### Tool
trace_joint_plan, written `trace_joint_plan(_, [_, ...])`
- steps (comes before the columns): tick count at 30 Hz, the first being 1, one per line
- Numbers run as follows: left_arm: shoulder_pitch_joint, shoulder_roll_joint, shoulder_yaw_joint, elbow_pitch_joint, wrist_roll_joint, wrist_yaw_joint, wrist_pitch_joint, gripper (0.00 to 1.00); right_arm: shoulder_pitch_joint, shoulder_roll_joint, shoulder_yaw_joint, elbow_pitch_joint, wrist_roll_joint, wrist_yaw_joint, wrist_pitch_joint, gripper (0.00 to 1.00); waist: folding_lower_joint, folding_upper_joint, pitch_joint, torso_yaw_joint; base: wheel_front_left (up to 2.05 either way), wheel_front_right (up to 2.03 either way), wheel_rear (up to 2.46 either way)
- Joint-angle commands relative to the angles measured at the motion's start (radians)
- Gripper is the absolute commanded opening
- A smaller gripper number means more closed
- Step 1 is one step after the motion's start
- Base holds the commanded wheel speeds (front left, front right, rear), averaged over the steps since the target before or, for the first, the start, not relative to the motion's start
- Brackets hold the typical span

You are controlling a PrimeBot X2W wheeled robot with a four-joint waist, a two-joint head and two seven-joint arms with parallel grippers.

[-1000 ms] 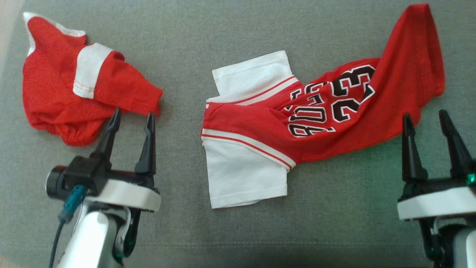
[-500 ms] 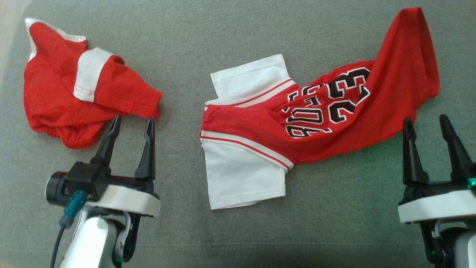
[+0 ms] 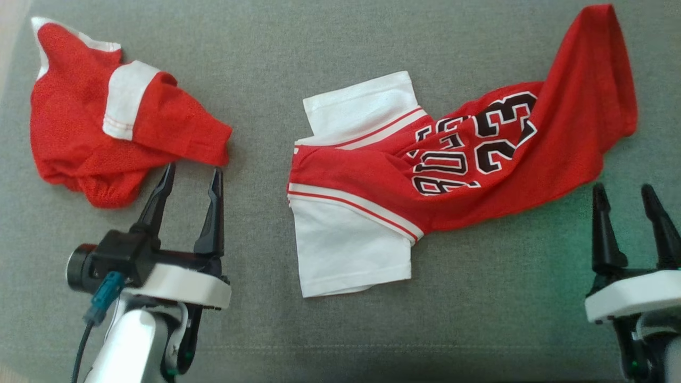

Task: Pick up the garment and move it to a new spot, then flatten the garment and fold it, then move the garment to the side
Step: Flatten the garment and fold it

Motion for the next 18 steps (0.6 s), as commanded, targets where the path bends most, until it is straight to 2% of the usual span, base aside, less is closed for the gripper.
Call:
trace_joint_plan(1, [-0.035,0.023,0.028,-0.037,-0.005,0.005,-0.001,1.0,-0.02,-0.006,-0.001,-0.01,0.005,-0.001,0.024,1.0,0.0001,0.0,0.017,0.002,0.0,0.0,0.0])
trace_joint_plan(18, [-0.107,0.006,0.009,-0.012,-0.007,-0.016,-0.014,1.0,-0.209,-0.02,-0.064,0.17,0.059,-0.001,0.256,1.0,0.0001,0.0,0.112,0.04,0.0,0.0,0.0])
